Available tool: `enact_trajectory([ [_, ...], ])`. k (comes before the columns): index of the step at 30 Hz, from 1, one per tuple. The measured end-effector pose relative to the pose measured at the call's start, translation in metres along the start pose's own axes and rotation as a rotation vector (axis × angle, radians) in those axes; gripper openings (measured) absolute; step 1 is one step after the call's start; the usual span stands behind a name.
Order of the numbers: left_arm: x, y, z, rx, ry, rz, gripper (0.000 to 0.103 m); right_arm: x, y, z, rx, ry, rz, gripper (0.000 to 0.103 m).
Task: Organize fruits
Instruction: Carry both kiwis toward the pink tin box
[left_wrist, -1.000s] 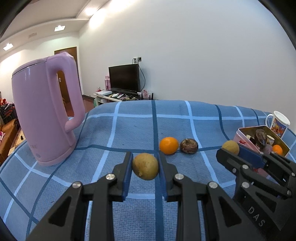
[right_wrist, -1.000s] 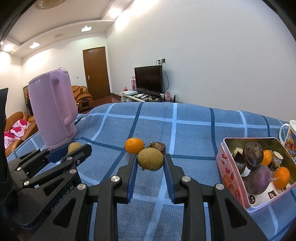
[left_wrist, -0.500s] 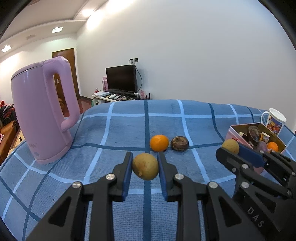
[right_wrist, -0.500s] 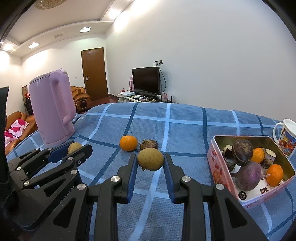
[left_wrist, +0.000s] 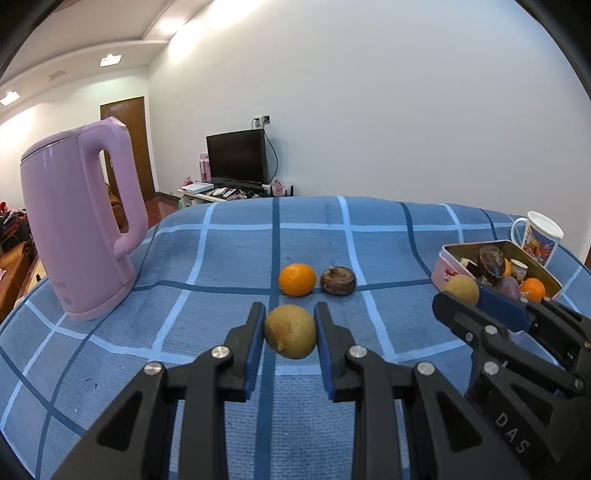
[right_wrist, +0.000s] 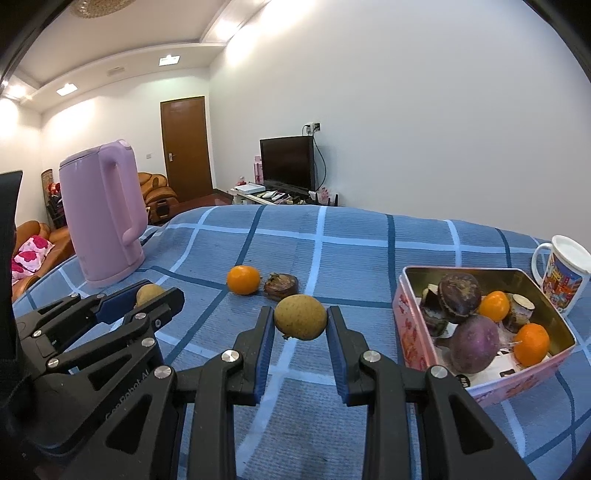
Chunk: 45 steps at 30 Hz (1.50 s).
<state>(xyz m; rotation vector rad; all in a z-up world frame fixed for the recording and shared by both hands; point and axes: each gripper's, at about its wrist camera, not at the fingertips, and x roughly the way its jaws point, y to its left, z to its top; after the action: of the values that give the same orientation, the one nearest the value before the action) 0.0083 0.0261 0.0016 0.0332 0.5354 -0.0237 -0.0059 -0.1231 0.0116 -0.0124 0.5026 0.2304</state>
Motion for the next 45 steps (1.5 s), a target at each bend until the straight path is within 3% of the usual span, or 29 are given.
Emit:
enact_trajectory([
  [31,-0.011,-0.060,-0.005,0.049,0.004,-0.052,0.029,-0.034,-0.050,-0.012,-0.020,-0.035,-0.072,0.031],
  [45,-0.014,-0.091,-0.005,0.070,-0.013,-0.099,0.028,-0.049,-0.094,-0.016,0.007,-0.043,-0.138,0.031],
])
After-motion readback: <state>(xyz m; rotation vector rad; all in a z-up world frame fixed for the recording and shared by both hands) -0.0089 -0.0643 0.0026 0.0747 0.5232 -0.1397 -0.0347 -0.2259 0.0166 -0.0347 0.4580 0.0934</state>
